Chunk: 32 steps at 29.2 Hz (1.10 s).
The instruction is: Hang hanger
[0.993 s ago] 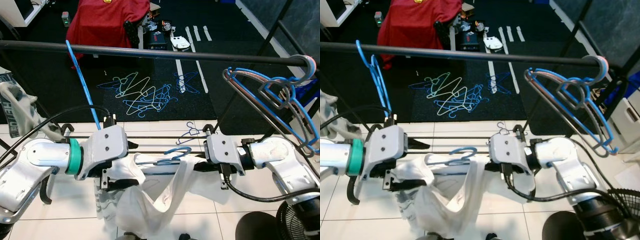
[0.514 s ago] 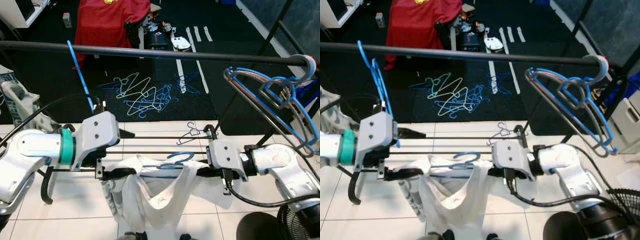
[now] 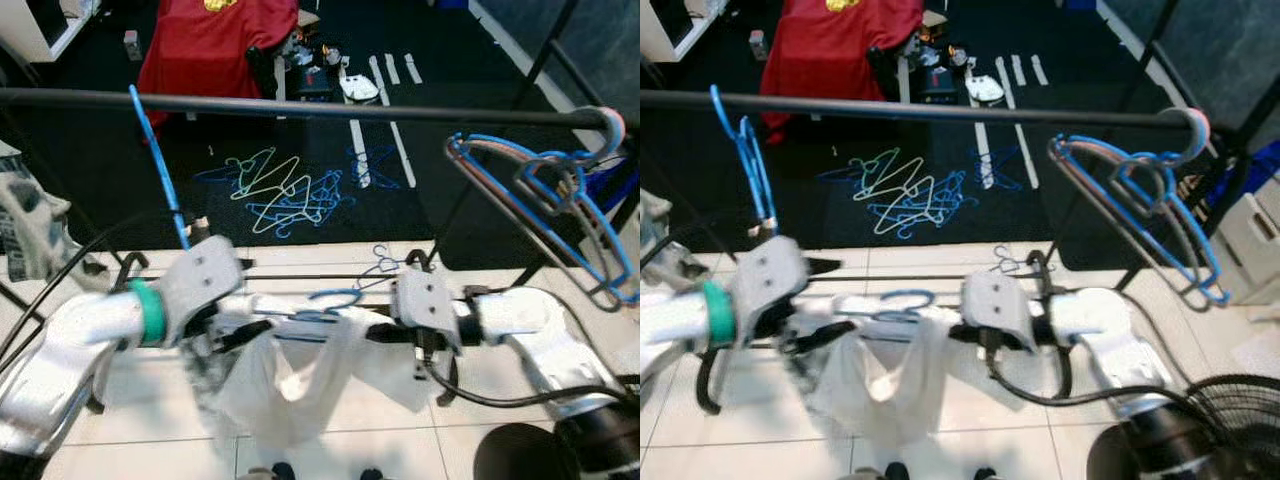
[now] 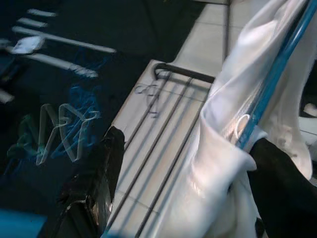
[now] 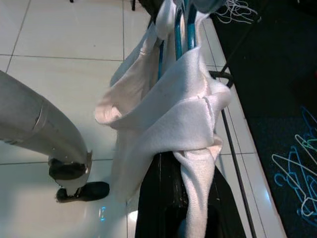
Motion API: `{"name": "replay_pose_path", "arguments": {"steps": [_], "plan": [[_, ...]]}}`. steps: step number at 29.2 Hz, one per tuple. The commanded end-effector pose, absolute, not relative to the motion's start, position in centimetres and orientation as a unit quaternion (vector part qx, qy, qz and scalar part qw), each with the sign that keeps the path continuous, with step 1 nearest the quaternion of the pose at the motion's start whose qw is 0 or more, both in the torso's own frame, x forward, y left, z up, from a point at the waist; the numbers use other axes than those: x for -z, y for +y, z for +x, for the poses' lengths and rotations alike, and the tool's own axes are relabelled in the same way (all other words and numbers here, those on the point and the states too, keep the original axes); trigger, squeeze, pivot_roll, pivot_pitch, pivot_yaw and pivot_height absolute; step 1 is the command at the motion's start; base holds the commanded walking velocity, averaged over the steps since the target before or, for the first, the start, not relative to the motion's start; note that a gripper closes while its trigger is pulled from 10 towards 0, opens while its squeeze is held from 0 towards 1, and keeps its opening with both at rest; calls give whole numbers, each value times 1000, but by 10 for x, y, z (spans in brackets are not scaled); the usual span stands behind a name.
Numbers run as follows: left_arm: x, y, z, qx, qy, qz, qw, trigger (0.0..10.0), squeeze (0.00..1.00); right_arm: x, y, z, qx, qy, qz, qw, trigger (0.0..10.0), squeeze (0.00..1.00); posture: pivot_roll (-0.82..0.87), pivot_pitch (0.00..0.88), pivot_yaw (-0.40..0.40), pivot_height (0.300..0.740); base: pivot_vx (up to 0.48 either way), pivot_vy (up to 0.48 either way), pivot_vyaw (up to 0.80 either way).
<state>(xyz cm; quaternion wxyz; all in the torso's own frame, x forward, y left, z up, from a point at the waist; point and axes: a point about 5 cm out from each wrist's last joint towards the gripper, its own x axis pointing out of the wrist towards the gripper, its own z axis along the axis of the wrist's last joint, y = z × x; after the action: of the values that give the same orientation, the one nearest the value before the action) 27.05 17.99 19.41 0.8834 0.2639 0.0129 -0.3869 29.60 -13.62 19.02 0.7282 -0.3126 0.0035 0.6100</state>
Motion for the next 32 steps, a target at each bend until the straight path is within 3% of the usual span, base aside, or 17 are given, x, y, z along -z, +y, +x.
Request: {"name": "replay_pose_path", "arguments": {"steps": [1, 6, 14, 18, 29, 30, 32], "plan": [[-198, 182, 268, 378, 3, 273, 885, 10000, 0, -192, -130, 294, -618, -8, -311, 722, 0, 0, -15, 87, 87, 740, 0, 0, 0], [-229, 184, 243, 316, -54, 304, 897, 10000, 0, -203, -102, 302, -640, -49, -309, 701, 0, 0, 33, 50, 27, 740, 0, 0, 0], [-254, 181, 249, 318, -99, 323, 886, 10000, 0, -212, -99, 302, -646, -63, -317, 691, 0, 0, 32, 35, 28, 740, 0, 0, 0], [-291, 173, 260, 349, -160, 374, 844, 10000, 0, -227, -102, 304, -644, -80, -337, 682, 0, 0, 19, 32, 47, 740, 0, 0, 0], [-280, 166, 263, 360, -142, 374, 843, 10000, 0, -226, -104, 304, -639, -78, -336, 688, 0, 0, 3, 46, 61, 740, 0, 0, 0], [-276, 166, 266, 353, -133, 369, 850, 10000, 1000, -225, -105, 303, -638, -76, -334, 689, 0, 0, 1, 49, 64, 740, 0, 0, 0], [-274, 167, 268, 347, -129, 365, 854, 10000, 1000, -224, -105, 302, -638, -75, -333, 690, 0, 0, 1, 49, 64, 740, 0, 0, 0]]}}
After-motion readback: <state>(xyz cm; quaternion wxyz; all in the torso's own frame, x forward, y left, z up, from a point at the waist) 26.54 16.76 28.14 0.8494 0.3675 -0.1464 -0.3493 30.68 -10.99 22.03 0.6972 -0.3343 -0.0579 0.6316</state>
